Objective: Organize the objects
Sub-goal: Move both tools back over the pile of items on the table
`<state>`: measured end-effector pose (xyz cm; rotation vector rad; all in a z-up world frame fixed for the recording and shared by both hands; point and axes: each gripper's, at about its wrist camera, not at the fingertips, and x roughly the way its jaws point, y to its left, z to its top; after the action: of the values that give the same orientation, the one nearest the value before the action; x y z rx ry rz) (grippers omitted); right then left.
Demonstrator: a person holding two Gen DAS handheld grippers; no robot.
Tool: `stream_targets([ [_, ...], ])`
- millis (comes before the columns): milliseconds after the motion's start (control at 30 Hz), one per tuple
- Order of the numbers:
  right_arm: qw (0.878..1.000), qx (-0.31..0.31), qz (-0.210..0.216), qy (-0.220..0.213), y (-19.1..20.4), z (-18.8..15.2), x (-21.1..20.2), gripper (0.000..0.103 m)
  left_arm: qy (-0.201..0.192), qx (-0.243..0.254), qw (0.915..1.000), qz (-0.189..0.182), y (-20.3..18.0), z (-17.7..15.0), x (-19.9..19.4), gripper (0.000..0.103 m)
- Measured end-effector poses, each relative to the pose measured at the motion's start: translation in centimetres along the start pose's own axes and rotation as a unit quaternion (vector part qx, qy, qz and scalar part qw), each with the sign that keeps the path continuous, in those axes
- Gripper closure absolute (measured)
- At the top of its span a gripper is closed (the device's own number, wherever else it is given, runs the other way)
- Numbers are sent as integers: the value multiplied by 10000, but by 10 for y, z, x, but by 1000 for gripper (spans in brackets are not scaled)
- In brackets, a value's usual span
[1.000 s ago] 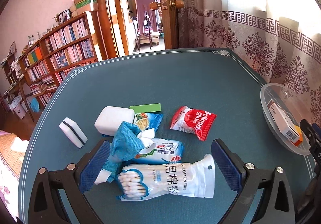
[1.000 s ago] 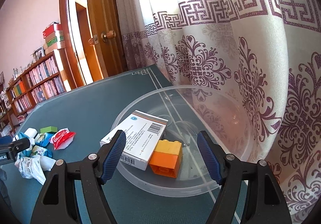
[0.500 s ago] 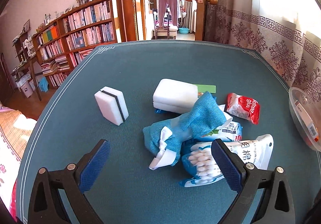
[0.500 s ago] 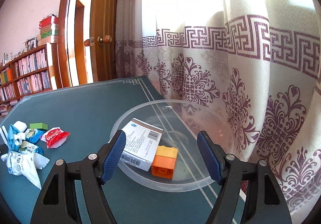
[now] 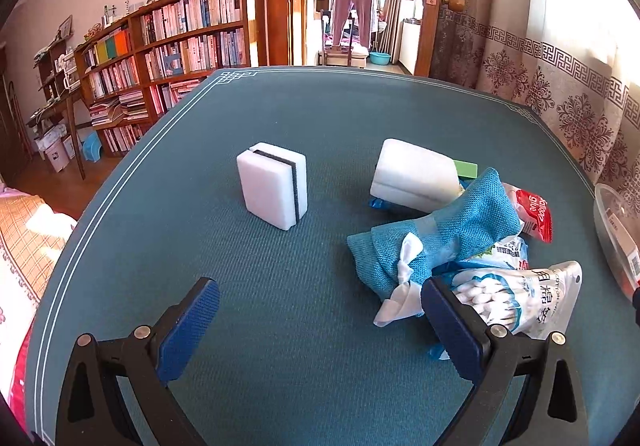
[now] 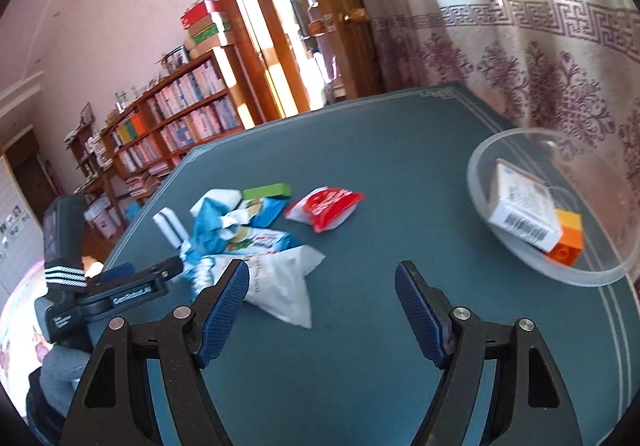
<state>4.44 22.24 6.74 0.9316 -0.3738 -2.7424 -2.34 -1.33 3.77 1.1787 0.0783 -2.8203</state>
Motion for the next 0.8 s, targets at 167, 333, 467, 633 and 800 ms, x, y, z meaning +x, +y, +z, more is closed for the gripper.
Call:
stream_targets([
  [167,9925,378,869,778,15,-10,32,26,-15,-50,10000,2,10,-1,0,0],
  [333,9836,688,1185,1174,28,-16,54,26,-15,-115,9999,25,24,-3,0,0],
  [467,9755,1031,1341,1406,29,-13,72,26,-5,-204,9998,39,33,-4,0,0],
  [633,9643,1485,1431,1664,27,-13,95,26,-15,-267,9996,17,42,-5,-1,0],
  [800,9667,1610,1224,1570,31,-4,109,21,5,-262,9997,14,45,-8,1,0],
])
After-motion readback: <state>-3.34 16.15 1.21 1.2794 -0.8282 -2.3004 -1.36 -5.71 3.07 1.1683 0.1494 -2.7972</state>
